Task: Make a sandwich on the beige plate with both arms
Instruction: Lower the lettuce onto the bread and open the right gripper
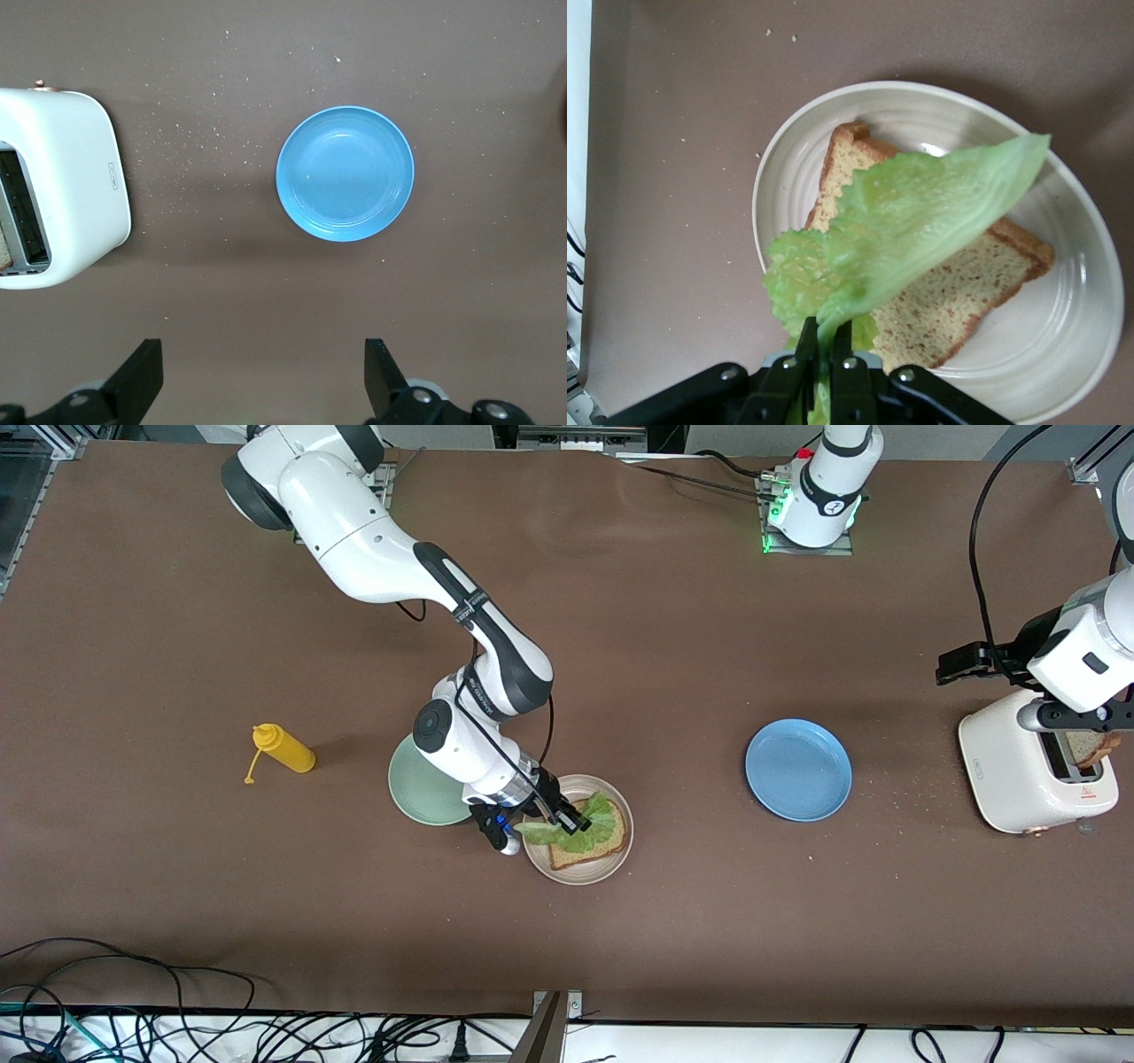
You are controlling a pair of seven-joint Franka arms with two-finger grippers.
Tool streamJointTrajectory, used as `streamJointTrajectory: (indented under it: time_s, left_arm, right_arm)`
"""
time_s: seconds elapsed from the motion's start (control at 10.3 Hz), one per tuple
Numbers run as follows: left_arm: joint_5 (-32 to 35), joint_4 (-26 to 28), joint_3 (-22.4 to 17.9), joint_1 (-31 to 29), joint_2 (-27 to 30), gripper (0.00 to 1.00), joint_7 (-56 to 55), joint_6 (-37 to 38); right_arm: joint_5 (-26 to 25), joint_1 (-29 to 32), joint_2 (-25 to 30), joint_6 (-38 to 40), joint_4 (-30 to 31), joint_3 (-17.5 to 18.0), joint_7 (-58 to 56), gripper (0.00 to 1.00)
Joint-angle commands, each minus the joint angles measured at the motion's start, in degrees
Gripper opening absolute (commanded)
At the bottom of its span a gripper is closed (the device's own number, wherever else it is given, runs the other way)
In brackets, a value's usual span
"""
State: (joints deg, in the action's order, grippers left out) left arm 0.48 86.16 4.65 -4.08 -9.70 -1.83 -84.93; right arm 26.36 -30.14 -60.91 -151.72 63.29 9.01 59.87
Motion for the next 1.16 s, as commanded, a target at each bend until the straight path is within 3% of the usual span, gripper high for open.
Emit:
streamJointTrajectory:
  time_s: [0.0,0.29,0.39,0.77,1.06]
  left_arm:
    - [-0.3,-0.1,-0.2,0.1,0.0,1.0,1.1,-0.4]
    - [-0.3,-0.1,-0.2,0.0,0.0,1.0,1.1,-0.3]
    - [-0.3,-0.1,-0.2,0.0,0.0,1.0,1.1,-0.3]
    - [-0.2,-0.1,-0.2,0.0,0.0,1.0,1.1,-0.3]
    - [-0.2,-0.1,-0.2,0.1,0.0,1.0,1.1,-0.3]
  right_arm:
    - [1.1,-0.2,-1.8,-1.1,-2.6,1.2,1.3,0.34]
    - [1.0,-0.2,-1.3,-2.7,-2.7,1.4,7.5,0.63]
    - [1.0,-0.2,-1.0,-2.5,-2.7,1.4,7.9,0.67]
    - [0.9,0.4,1.3,-0.4,-2.7,1.1,9.4,0.7]
    - [-0.1,4.6,7.7,15.9,-2.6,-1.9,8.4,0.78]
